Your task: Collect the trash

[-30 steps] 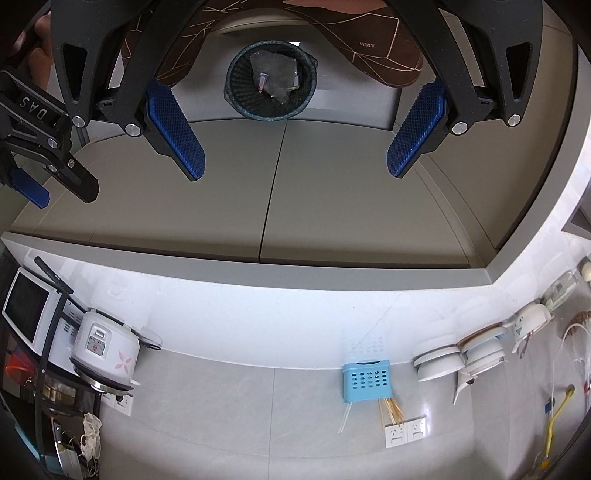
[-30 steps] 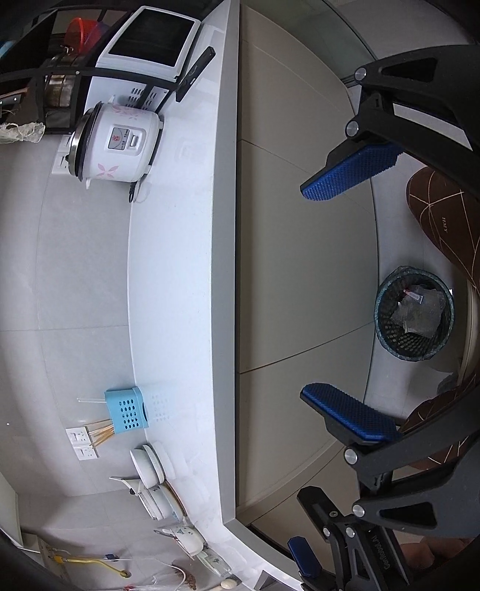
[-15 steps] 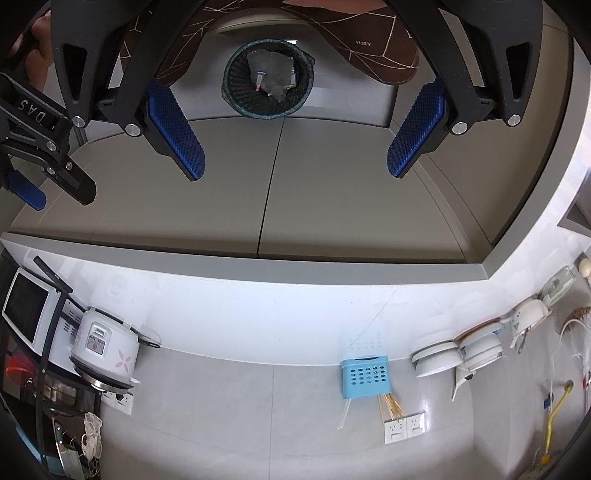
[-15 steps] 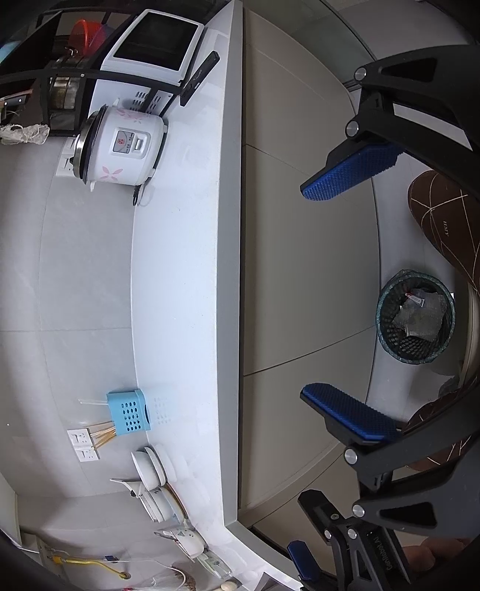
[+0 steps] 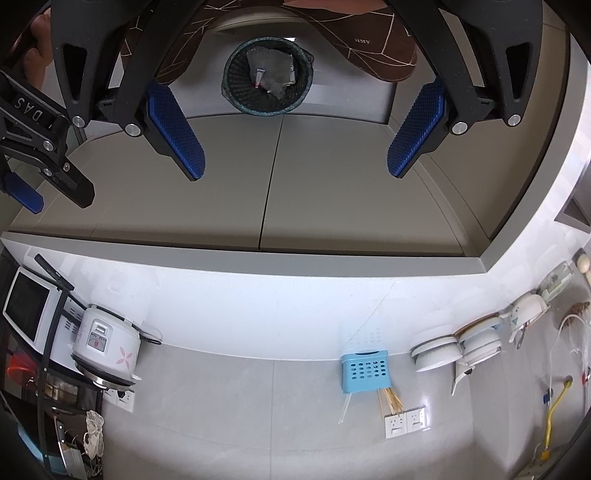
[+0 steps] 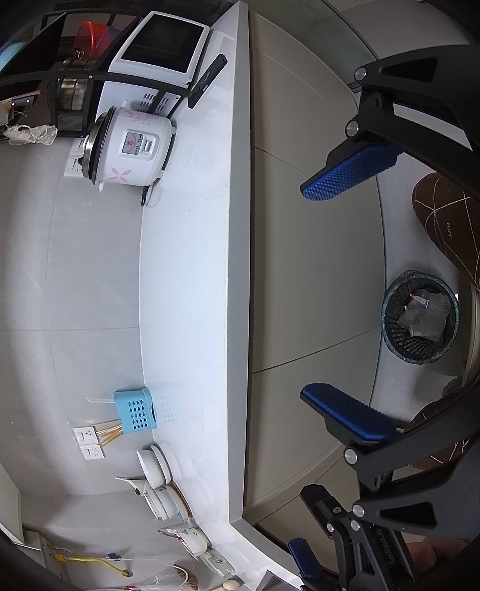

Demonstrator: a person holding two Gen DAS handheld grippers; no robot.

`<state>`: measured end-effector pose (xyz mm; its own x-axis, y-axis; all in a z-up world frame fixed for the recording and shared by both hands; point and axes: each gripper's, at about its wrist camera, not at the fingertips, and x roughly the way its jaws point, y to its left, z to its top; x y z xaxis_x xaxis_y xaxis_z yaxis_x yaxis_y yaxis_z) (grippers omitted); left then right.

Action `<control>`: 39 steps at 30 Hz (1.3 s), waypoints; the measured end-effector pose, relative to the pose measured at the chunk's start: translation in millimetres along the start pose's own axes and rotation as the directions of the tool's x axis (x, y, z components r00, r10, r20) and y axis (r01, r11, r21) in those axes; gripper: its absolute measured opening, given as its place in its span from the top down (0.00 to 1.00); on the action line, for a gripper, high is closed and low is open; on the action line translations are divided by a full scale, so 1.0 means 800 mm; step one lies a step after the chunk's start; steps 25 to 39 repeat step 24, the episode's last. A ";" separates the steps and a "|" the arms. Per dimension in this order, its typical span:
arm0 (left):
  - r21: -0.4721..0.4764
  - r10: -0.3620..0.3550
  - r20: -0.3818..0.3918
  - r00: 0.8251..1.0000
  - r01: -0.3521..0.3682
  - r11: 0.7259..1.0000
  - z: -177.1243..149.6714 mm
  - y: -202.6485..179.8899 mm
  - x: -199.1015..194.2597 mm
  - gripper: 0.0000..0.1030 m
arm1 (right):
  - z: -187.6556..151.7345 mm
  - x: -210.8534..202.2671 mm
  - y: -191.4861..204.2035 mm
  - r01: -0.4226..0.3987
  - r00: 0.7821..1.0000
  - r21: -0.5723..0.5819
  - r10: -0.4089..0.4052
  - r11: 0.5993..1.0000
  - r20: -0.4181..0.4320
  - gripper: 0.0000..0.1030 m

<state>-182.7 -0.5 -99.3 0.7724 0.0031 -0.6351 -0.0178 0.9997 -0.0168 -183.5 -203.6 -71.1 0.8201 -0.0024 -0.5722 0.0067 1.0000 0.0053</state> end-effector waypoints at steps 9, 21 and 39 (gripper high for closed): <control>0.003 -0.005 0.007 1.000 0.005 1.000 0.002 -0.006 -0.003 0.06 | 0.001 0.001 0.001 0.003 1.000 0.003 -0.003 1.000 -0.001 0.07; -0.004 -0.028 0.016 0.999 0.028 1.000 0.002 -0.008 -0.003 0.06 | 0.001 0.000 0.001 0.003 1.000 0.003 -0.003 1.000 -0.001 0.07; -0.007 -0.031 0.015 0.999 0.032 0.999 0.001 -0.007 -0.003 0.06 | 0.001 0.000 0.000 0.004 1.000 0.004 -0.004 1.000 0.000 0.07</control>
